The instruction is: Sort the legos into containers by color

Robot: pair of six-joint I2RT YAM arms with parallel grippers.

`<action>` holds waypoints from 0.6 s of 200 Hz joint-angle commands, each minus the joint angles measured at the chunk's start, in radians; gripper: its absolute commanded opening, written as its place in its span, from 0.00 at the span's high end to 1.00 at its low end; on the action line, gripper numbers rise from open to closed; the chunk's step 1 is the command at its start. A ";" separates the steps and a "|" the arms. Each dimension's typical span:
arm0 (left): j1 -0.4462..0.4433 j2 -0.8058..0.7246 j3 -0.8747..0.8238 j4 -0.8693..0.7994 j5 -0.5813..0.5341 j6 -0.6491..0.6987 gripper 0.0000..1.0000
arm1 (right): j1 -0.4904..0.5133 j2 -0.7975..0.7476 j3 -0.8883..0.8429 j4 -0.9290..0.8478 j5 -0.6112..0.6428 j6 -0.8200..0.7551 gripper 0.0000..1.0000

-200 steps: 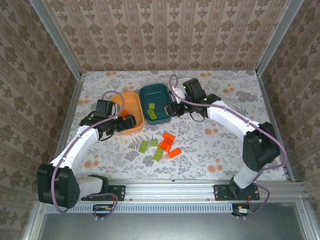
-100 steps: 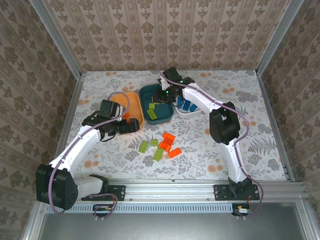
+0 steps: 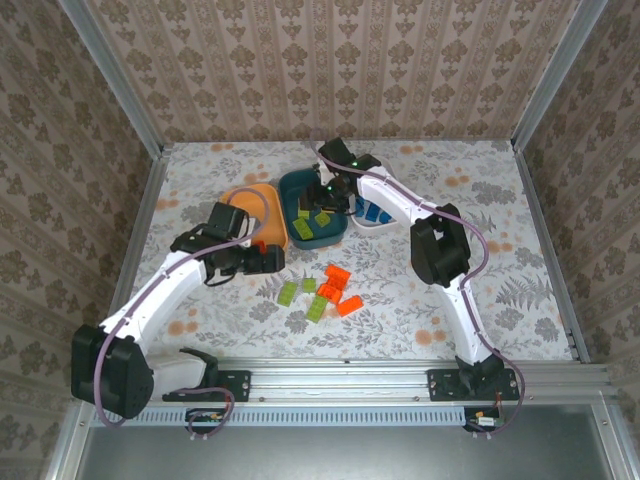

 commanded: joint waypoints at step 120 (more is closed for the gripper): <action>-0.106 0.140 0.064 0.032 -0.003 0.048 0.00 | 0.012 -0.718 -0.866 0.133 -0.103 -0.971 0.38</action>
